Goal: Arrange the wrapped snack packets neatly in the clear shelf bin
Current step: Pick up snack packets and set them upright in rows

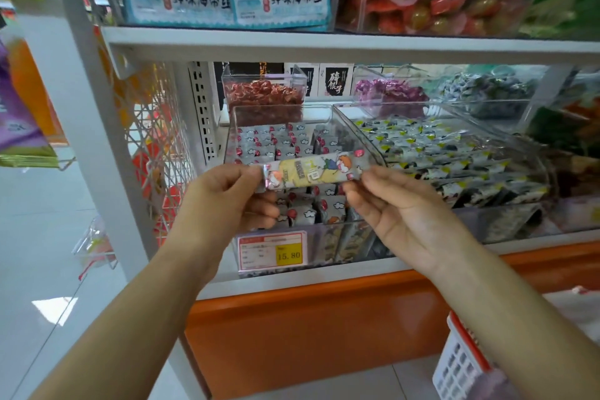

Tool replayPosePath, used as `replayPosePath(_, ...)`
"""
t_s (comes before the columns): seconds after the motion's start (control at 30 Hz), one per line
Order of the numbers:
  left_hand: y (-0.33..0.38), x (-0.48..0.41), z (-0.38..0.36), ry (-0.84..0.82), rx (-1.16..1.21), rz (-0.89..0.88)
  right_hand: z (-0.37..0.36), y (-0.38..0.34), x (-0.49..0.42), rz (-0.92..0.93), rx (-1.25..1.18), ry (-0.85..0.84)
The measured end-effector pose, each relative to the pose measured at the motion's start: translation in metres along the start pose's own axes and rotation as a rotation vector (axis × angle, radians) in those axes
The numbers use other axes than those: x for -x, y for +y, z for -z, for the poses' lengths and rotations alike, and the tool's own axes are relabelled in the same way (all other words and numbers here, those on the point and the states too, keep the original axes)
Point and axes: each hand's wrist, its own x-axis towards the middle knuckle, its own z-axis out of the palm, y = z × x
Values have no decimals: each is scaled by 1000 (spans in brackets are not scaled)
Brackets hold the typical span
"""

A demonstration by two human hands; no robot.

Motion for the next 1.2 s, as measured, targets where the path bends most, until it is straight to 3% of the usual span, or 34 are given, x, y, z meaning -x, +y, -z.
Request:
replayPosePath(0.17, -1, 1, -1, 42, -48, 15, -4, 3, 2, 23, -5, -18)
replayPosePath(0.4, 5, 3, 0, -113, 91, 74, -3, 1, -1, 48, -57, 144)
replayPosePath(0.53, 7, 4, -1, -163, 110, 69, -1, 0, -2, 49, -47, 157)
replayPosePath(0.77, 1, 5, 0, -148, -106, -81, -1, -1, 0, 131, 294, 116)
replayPosePath(0.93, 3, 3, 3, -143, -4, -51, 0, 2, -1, 152, 350, 39)
replayPosePath(1.2, 4, 5, 1, -140, -186, -122, -1, 4, -1, 211, 482, -21)
